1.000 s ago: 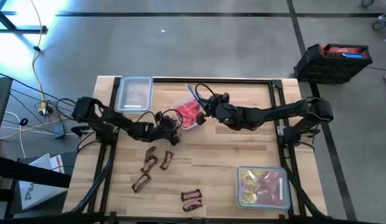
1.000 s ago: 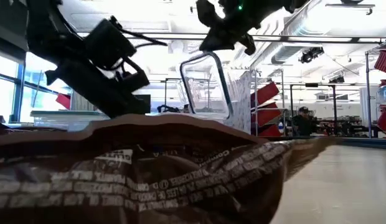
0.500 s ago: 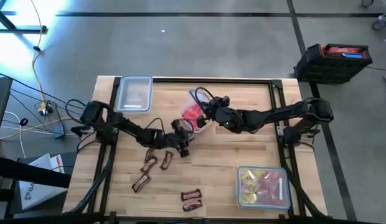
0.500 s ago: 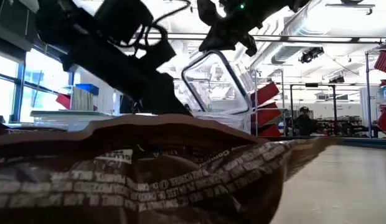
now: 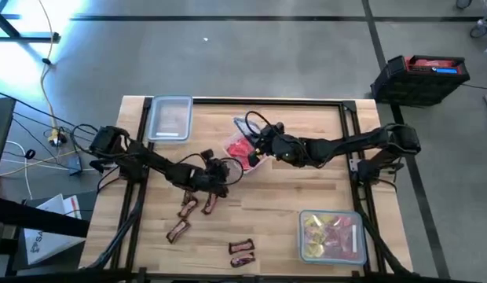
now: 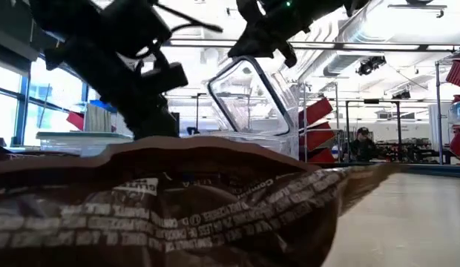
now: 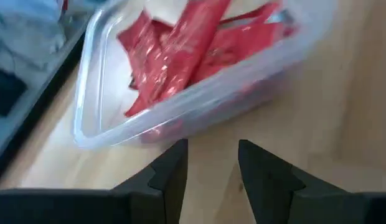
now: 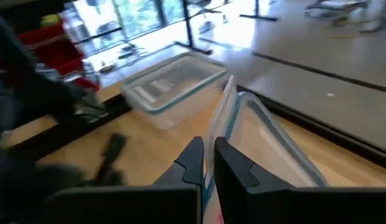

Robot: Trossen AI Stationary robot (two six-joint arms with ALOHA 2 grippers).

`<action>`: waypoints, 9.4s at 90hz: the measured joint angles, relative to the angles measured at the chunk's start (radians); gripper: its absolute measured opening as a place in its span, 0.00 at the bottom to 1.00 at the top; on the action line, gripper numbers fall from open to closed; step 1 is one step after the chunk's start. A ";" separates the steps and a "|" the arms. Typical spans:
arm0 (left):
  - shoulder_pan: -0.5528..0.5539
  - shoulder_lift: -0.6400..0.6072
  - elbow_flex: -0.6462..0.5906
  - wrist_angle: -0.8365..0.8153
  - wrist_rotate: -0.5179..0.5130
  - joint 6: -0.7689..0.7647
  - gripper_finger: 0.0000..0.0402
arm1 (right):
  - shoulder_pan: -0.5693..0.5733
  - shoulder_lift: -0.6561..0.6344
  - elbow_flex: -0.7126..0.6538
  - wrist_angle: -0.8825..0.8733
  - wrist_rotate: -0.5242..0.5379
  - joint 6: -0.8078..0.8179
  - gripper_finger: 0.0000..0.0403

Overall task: Sort candy
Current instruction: Close the transparent bin, then open the transparent bin

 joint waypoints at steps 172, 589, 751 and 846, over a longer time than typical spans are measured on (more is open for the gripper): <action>0.071 0.062 -0.072 0.125 0.105 0.021 0.31 | 0.069 0.224 0.001 -0.047 -0.183 0.025 0.00; 0.094 -0.018 -0.089 0.335 0.229 0.112 0.31 | 0.262 0.058 -0.014 -0.834 -0.185 0.398 0.44; 0.298 0.008 -0.019 0.283 0.365 0.136 0.31 | -0.029 -0.115 -0.208 -0.694 -0.182 0.017 0.33; 0.158 0.023 -0.001 0.212 0.333 0.227 0.32 | 0.096 -0.096 -0.175 -0.752 -0.253 -0.024 0.33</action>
